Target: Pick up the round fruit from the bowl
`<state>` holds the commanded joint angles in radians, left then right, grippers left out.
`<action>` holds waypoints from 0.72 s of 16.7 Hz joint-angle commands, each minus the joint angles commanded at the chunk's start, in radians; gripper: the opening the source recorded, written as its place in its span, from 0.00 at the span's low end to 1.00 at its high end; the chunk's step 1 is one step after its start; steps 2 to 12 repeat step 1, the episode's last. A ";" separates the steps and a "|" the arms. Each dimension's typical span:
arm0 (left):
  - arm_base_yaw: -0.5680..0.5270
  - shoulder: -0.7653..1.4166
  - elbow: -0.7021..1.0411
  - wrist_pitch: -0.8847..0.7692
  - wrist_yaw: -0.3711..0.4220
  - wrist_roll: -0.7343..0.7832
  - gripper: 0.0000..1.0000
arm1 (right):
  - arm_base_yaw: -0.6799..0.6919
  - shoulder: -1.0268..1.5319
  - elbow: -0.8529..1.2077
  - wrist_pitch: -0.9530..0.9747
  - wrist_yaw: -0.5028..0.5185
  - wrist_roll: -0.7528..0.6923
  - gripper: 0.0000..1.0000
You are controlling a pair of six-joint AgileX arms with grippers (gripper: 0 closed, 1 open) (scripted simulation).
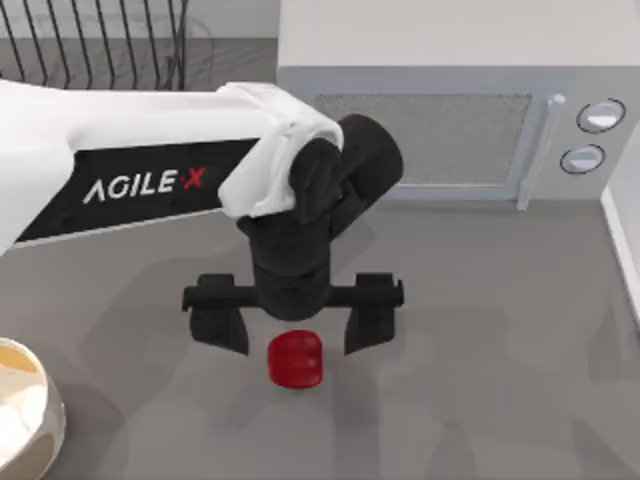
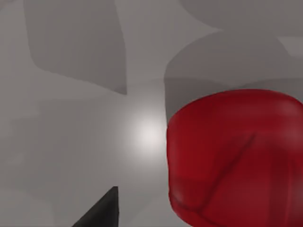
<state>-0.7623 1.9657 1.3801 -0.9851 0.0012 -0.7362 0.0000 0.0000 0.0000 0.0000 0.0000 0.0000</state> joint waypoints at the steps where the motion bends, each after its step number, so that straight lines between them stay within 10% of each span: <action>1: 0.000 0.000 0.000 0.000 0.000 0.000 1.00 | 0.000 0.000 0.000 0.000 0.000 0.000 1.00; 12: 0.000 0.000 0.000 0.000 0.000 0.000 1.00 | 0.000 0.000 0.000 0.000 0.000 0.000 1.00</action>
